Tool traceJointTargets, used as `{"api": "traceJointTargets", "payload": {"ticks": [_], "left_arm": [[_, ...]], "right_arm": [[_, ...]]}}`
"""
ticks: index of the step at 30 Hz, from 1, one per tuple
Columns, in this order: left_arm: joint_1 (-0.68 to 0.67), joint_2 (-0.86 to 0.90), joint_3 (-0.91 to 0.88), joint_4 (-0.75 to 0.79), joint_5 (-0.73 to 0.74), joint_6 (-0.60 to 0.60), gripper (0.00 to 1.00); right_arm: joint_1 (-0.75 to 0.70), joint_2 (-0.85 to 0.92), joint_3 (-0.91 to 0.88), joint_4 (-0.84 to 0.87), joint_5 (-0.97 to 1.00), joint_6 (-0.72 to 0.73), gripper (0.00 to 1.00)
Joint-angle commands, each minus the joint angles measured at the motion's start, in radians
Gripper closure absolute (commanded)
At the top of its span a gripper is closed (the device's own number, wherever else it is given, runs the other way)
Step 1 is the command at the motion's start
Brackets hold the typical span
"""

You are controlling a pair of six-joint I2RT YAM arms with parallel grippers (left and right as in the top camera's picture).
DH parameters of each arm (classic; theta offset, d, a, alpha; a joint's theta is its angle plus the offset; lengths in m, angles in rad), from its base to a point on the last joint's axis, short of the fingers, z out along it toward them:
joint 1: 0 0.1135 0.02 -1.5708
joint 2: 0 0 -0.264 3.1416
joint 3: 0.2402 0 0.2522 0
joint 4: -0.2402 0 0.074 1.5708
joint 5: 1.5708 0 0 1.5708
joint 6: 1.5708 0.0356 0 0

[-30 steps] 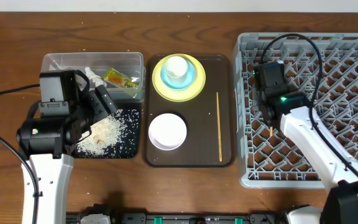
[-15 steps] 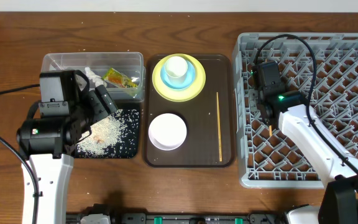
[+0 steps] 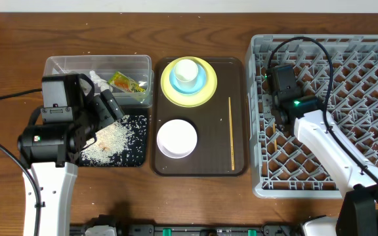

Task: Sort waste into correct bins and load items into the dishwasher rack
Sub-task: 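Move right gripper back to the second chopstick and grasp it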

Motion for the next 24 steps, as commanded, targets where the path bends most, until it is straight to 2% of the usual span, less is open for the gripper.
{"api": "traceJointTargets", "payload": {"ticks": [1,5,14,24], "left_arm": [[0.004,0.001,-0.004,-0.002,0.006,-0.002,0.09],[0.005,0.001,-0.004,-0.002,0.006,-0.002,0.09],[0.005,0.001,-0.004,-0.002,0.006,-0.002,0.09],[0.004,0.001,-0.004,-0.002,0.006,-0.002,0.09]], "right_arm": [[-0.006,0.009,0.002,0.005,-0.083,-0.002,0.71],[-0.003,0.006,0.002,0.006,-0.149,0.035,0.68],[0.013,-0.04,0.04,0.003,-0.261,0.067,0.69],[0.15,-0.085,0.053,0.045,-0.283,0.257,0.72]]}}
